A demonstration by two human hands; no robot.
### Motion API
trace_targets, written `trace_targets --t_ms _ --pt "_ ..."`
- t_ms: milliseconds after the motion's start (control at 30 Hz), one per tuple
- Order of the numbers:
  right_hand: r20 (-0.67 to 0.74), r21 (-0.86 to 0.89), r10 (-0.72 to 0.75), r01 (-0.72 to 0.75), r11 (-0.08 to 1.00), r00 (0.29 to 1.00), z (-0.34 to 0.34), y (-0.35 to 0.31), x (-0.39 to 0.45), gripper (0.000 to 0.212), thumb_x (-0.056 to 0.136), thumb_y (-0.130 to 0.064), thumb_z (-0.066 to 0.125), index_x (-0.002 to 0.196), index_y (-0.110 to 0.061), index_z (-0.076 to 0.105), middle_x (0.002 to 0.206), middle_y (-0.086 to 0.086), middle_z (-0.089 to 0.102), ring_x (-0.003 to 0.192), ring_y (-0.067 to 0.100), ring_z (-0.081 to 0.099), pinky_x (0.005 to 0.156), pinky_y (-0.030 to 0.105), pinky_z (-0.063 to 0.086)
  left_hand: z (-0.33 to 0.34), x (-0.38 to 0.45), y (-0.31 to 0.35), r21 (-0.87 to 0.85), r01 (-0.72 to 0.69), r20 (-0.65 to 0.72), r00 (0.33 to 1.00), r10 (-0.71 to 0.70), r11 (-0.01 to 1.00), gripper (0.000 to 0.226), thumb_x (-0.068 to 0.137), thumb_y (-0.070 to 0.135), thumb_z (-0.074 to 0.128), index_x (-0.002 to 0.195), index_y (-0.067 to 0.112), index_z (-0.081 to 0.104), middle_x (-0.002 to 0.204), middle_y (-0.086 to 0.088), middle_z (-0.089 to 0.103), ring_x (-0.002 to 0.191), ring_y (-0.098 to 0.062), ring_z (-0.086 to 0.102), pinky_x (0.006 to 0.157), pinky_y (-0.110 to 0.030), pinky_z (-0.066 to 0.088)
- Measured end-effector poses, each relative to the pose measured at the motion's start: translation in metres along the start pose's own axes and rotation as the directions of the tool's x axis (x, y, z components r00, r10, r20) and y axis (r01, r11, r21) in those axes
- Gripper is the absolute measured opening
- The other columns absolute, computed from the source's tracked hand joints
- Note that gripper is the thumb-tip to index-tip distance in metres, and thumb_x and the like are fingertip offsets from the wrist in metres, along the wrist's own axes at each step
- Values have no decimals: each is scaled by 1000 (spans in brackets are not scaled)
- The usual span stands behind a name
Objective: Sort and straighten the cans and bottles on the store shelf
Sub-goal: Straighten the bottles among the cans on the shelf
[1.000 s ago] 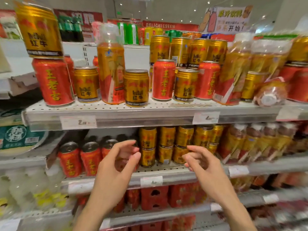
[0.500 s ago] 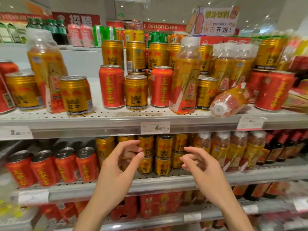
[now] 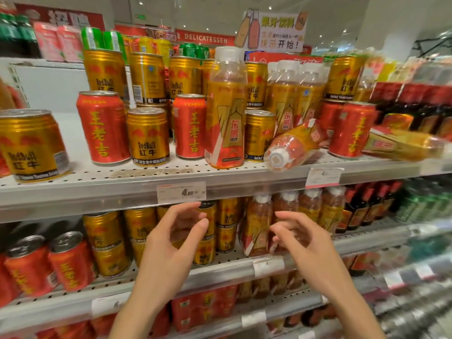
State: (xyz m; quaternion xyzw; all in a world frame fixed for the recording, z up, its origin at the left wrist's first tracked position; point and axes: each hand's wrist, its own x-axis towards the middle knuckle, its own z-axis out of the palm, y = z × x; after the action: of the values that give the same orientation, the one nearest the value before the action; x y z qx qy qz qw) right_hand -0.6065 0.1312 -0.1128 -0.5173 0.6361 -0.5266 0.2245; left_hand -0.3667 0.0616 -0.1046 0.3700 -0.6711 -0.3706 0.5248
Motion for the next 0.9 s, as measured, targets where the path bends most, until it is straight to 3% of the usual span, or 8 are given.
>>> trace_targets --t_ms 200,367,467,533,700,800,900 --pt "24 10 -35 35 999 999 -47 19 18 22 95 -33 65 116 -36 64 98 -7 73 90 8 70 83 21 56 51 5 16 36 -16 -43 999 18 999 23 90 24 69 110 36 67 99 16 74 97 -2 67 81 -9 49" --pt "38 -83 -114 116 990 993 -101 30 50 23 94 -37 66 116 -41 64 100 -17 72 93 -1 69 83 19 57 94 11 34 119 -44 -133 989 59 992 25 90 30 68 114 38 65 100 21 71 99 0 66 81 -14 47" --pt "70 -145 -203 211 967 977 -124 22 68 23 94 -38 66 117 -41 64 99 -25 70 95 -6 65 80 8 50 105 20 48 234 -81 -151 981 118 969 25 90 31 67 113 40 64 99 25 69 98 4 64 78 -5 46" --pt "120 -187 -273 292 938 955 -133 12 79 25 94 -36 66 119 -40 63 100 -25 70 97 -7 64 81 8 50 103 27 56 334 -119 -155 972 178 935 27 90 34 67 115 40 63 100 25 69 99 5 64 79 -7 46" --pt "208 -343 -502 543 766 839 -143 -21 104 37 93 -37 66 129 -31 60 108 -23 66 99 -4 63 87 17 53 85 42 70 556 -246 -65 939 336 794 28 93 35 69 120 31 62 110 22 62 104 1 61 86 -28 54" --pt "284 -447 -640 689 570 714 -139 -39 122 48 90 -41 65 133 -21 59 118 -12 61 106 2 57 92 25 53 74 52 73 654 -315 0 909 417 688 31 93 35 64 122 25 62 111 16 60 106 -1 57 87 -37 56" --pt "402 -502 -681 769 395 612 -129 -53 136 66 86 -46 68 143 -20 49 135 -2 51 126 16 49 104 36 49 66 61 79 698 -317 -90 851 518 642 37 90 33 71 123 17 61 110 6 57 98 -11 57 81 -40 57"
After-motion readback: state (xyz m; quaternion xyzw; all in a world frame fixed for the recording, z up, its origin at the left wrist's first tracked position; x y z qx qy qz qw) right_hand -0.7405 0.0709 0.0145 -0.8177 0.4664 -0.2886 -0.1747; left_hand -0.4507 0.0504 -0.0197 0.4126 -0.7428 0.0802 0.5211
